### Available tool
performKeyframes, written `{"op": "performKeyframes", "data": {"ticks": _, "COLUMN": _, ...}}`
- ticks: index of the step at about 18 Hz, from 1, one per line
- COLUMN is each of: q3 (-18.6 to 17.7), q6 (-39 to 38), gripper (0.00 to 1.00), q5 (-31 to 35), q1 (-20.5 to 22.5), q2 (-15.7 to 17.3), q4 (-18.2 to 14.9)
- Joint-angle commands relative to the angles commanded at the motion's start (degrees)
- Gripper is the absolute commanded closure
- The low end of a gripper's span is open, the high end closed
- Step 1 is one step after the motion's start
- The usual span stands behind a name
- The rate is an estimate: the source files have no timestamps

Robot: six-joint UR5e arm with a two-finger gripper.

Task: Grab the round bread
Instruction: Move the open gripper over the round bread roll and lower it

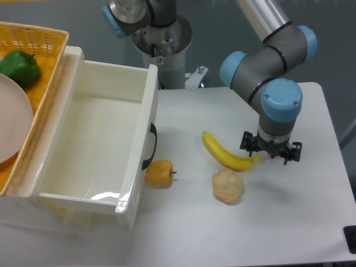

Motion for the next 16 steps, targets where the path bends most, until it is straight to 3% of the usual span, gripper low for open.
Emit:
{"op": "performKeyframes", "data": {"ticks": 5, "q3": -0.1, "q6": -0.8, "gripper": 0.00, "q5": -2.6, "q1": -0.5, "q2": -1.4, "q4": 0.4}}
{"op": "performKeyframes", "data": {"ticks": 8, "q3": -2.6, "q6": -1.2, "gripper": 0.00, "q5": -6.8, "q1": -0.4, "q2": -1.9, "q4": 1.8}}
{"op": "performKeyframes", "data": {"ticks": 16, "q3": -3.8, "q6": -1.1, "gripper": 0.00, "q5": -7.1, "q1": -2.1, "q2": -4.2, "q4": 2.1}}
